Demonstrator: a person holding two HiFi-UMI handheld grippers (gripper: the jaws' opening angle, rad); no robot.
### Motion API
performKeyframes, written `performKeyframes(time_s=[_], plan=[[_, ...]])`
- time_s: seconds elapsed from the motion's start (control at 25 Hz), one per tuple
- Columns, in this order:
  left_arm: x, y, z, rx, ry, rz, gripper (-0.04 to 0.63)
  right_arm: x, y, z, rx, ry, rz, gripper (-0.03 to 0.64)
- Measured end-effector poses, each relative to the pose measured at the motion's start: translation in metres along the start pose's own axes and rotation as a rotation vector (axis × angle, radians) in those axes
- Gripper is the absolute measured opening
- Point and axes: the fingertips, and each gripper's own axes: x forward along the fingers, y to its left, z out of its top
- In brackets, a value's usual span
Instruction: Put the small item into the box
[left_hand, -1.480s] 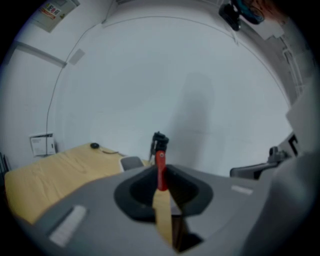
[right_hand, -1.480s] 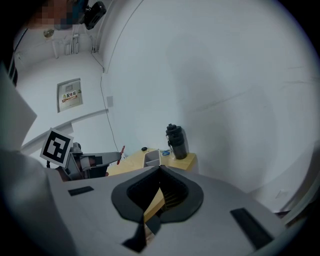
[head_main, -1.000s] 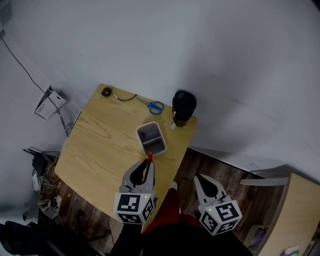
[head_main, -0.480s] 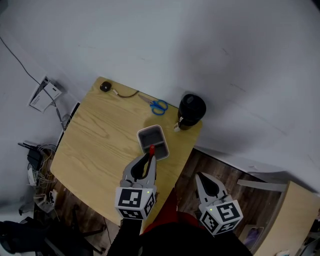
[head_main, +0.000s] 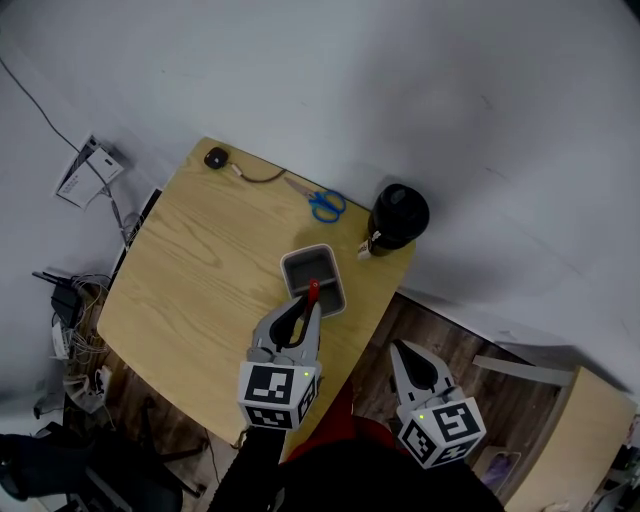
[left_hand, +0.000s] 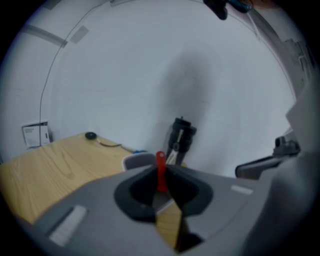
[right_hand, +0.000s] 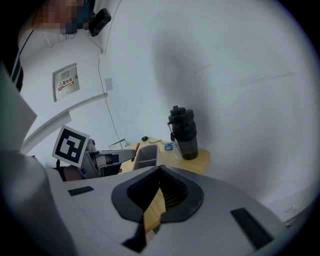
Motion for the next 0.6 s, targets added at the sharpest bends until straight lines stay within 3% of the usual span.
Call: performKeyframes(time_s=[0.6], plan=[[0.020,-0.002,-0.023,0.055,0.074,0.011,0.054,0.005,-0.007,-0.010,0.017,0.037,-0.013,0.008]])
